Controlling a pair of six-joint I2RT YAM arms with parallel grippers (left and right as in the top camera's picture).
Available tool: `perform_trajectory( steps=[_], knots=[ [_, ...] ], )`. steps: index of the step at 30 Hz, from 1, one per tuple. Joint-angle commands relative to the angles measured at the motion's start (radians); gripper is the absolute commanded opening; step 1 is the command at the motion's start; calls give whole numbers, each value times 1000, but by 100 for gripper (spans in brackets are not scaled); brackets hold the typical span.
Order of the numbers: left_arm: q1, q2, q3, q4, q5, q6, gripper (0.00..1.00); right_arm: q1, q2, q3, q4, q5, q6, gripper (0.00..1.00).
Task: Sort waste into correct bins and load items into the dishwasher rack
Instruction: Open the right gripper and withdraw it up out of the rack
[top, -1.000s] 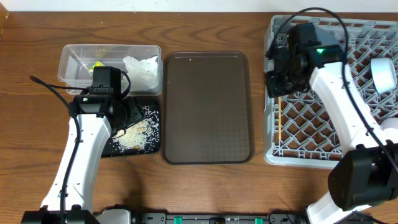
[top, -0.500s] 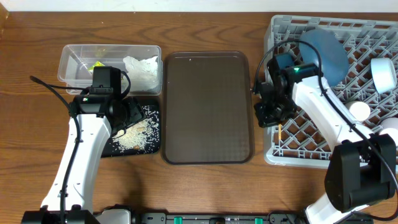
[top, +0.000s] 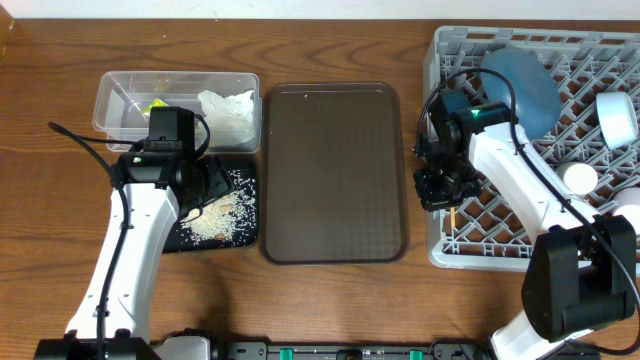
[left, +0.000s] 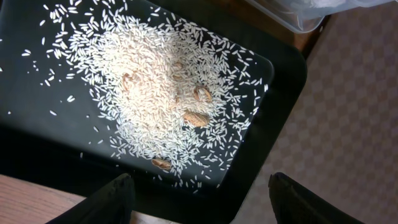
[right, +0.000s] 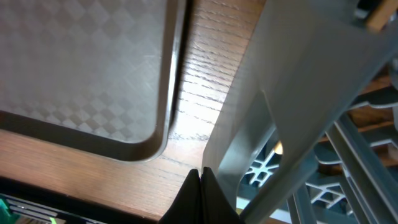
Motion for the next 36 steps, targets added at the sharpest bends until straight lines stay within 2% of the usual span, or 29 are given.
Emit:
perform_trajectory(
  steps=[1,9,13,17,23,28,36],
  knots=[
    [5,5,8,-4,-9,2,72,0,0,-3,-1,81,29,1],
    [5,5,8,-3,-9,2,72,2,0,16,88,26,-13,2],
    [5,5,8,-4,-9,2,72,5,0,25,258,-60,-17,1],
    [5,5,8,-4,-9,2,72,32,0,23,449,-61,-17,1],
    [5,5,8,-4,-9,2,72,108,19,22,648,64,-16,1],
    [5,5,8,-5,-9,2,72,152,79,22,684,177,-16,1],
    [5,5,8,-5,-9,2,72,160,182,22,700,242,-17,1]
  ],
)
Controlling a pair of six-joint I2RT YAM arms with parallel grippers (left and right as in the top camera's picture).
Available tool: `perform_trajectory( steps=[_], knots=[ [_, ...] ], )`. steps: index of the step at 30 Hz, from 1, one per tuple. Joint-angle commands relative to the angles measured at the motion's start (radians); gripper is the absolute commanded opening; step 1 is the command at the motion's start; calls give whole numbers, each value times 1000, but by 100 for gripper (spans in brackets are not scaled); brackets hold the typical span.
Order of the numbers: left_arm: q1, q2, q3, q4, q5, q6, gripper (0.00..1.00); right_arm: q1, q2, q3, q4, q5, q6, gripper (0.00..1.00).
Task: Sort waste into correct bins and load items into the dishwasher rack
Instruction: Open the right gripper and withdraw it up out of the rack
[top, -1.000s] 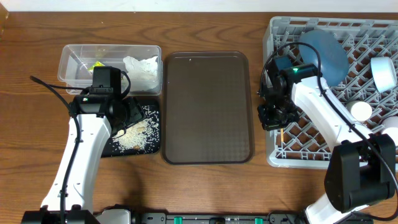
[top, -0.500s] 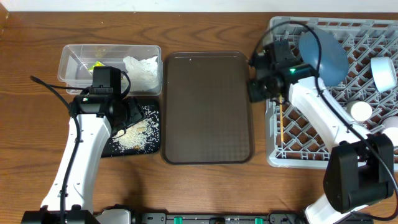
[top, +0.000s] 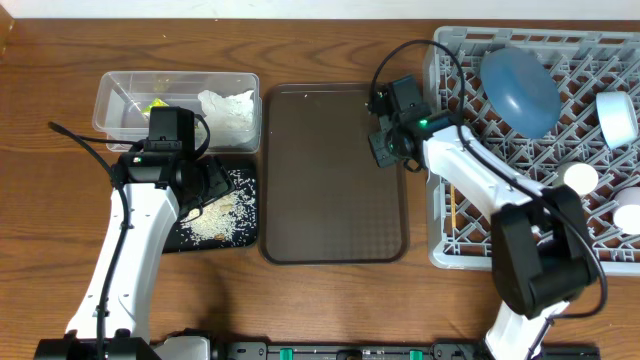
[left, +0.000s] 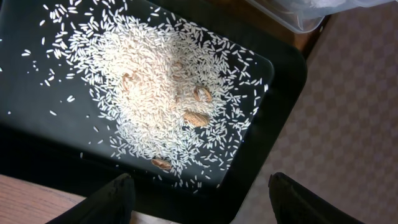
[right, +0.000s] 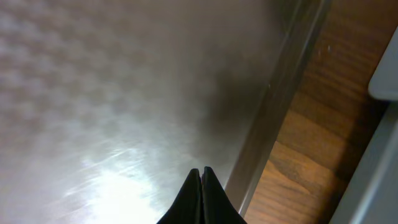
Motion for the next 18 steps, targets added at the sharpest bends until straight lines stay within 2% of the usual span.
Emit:
perform_trajectory(
  steps=[1,18],
  knots=[
    [5,5,8,-5,-9,2,72,6,40,15,8,80,-8,1],
    [5,5,8,-4,-9,2,72,4,101,15,-22,241,18,1]
  ],
)
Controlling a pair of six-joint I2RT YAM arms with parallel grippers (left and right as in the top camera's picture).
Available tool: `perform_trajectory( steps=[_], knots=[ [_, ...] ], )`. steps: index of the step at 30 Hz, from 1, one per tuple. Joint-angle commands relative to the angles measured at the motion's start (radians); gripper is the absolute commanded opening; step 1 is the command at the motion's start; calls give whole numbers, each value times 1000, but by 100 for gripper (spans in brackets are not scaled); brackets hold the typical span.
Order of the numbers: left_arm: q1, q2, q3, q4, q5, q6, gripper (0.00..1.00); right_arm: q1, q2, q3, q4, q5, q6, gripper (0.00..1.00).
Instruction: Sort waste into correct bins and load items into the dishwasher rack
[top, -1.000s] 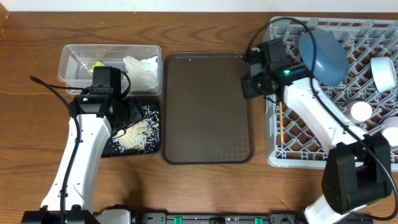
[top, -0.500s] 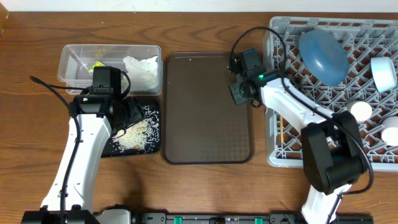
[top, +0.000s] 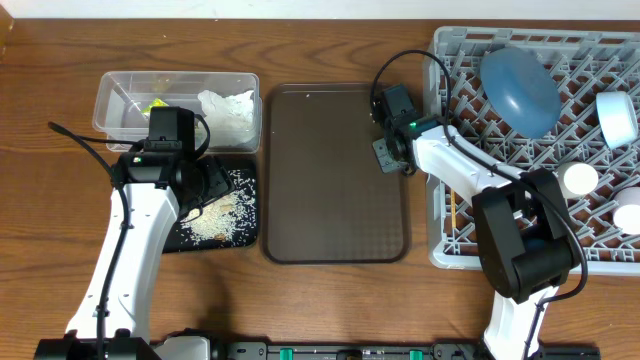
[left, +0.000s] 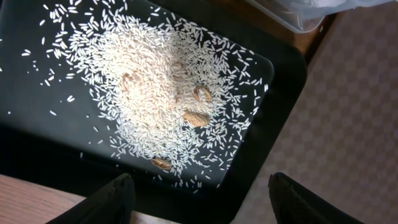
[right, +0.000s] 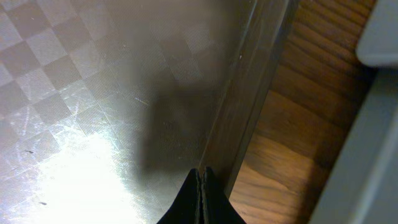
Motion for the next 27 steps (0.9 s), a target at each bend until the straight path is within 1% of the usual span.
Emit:
perform_trajectory(
  steps=[1,4,7,9,10,13,15,18,21,23,25,26,27],
  knots=[
    [5,5,8,-4,-9,2,72,0,20,14,-8,77,14,1],
    [5,5,8,-5,-9,2,72,0,20,14,-16,115,54,1],
    [5,5,8,-5,-9,2,72,0,20,14,-17,118,60,1],
    [5,5,8,-4,-9,2,72,0,19,14,-16,114,59,4],
    [5,5,8,-4,-9,2,72,0,19,14,-14,106,59,9],
    [5,5,8,-4,-9,2,72,0,17,23,-14,52,59,28],
    [5,5,8,-3,-9,2,72,0,9,40,-19,-5,59,32],
    [5,5,8,1,-9,8,72,-2,-24,81,-46,-80,60,35],
    [4,3,9,13,-8,55,72,-18,-73,122,-79,-108,79,38],
    [0,-2,14,23,-8,90,72,-42,-117,135,-90,-119,101,44],
    [-10,-7,22,38,-4,119,72,-72,-163,137,-92,-167,100,61],
    [-18,-8,24,54,11,145,72,-88,-184,137,-93,-193,100,64],
    [-29,-9,24,76,36,175,72,-112,-210,137,-98,-234,100,71]
  ],
)
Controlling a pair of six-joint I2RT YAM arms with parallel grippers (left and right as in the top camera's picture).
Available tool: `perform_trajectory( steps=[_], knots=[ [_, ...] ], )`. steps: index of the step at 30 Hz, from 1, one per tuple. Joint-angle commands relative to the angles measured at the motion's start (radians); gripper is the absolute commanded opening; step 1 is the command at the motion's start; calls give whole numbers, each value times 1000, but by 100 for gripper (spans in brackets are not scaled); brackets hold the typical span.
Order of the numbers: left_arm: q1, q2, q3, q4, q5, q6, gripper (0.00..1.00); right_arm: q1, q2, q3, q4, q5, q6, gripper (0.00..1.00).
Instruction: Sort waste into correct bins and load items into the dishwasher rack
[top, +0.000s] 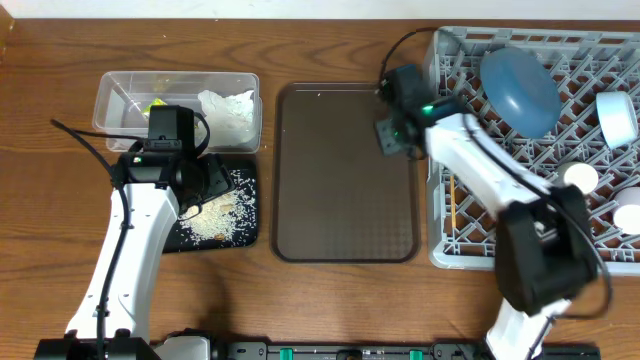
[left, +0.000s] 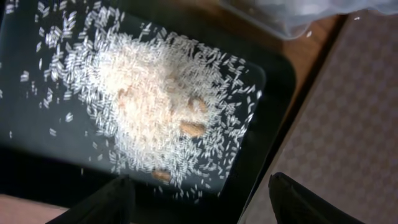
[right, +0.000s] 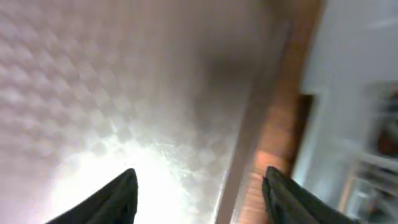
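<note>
The brown serving tray (top: 345, 190) lies bare mid-table. My right gripper (top: 392, 132) is open at the tray's upper right edge. In the right wrist view the right gripper (right: 202, 199) straddles the tray's right rim (right: 245, 155) with nothing held. The grey dishwasher rack (top: 470, 250) on the right holds a blue bowl (top: 520, 85) and white cups (top: 618, 115). My left gripper (left: 208, 202) hangs open over the black tray (top: 190, 235), which carries a heap of rice (left: 155, 106) and some nut pieces (left: 193, 129).
A clear plastic bin (top: 120, 110) at the back left holds crumpled white paper (top: 228, 108) and a yellow-green scrap (top: 157, 103). An orange stick (top: 452, 210) lies in the rack's left side. A narrow strip of wood separates the brown tray from the rack.
My right gripper was shut at the brown tray's right rim and is now open astride it. The tray lies a little farther right, closer to the rack. The left wrist view has shifted slightly.
My right gripper was shut at the rack's front left corner. Later it was shut over the brown tray's upper right part, then at its right rim. Now it is open and the tray sits farther right. My left gripper stayed open over the rice throughout.
</note>
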Motion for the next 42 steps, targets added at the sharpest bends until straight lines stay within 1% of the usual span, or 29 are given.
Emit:
perform_trajectory(
  steps=[1,2,3,6,8,9,13,16,18,21,25,28,32,35,40,42],
  knots=[
    [-32,-9,24,46,58,123,72,-76,-107,32,-10,-132,14,75],
    [-48,-8,24,68,75,153,72,-100,-126,32,-23,-167,14,81],
    [-63,-8,24,82,74,174,72,-121,-138,32,-37,-193,13,85],
    [-109,-6,24,101,73,254,72,-203,-167,32,-106,-289,-46,91],
    [-122,-5,24,77,73,264,72,-253,-172,32,-170,-312,-53,97],
    [-122,-5,24,56,74,264,72,-279,-173,32,-211,-311,-53,99],
    [-113,-6,24,-72,74,263,72,-367,-173,32,-363,-311,-54,99],
    [-111,-6,24,-177,72,262,72,-410,-174,32,-432,-311,-54,99],
    [-112,-9,24,-219,71,252,72,-428,-179,32,-481,-311,-55,99],
    [-112,-40,11,-227,71,253,72,-433,-194,16,-525,-306,-73,99],
    [-112,-142,-43,-185,70,257,72,-422,-266,-87,-485,-273,-72,99],
    [-112,-259,-108,-124,70,257,72,-415,-373,-217,-389,-273,-71,99],
    [-112,-494,-222,-35,70,256,72,-413,-599,-427,-209,-253,-24,99],
    [-112,-628,-270,-13,69,256,72,-413,-775,-542,-134,-181,76,98],
    [-112,-750,-277,19,70,256,72,-413,-981,-632,-103,-138,90,99],
    [-112,-768,-277,19,70,256,72,-413,-1021,-640,-104,-138,89,99]
  ],
)
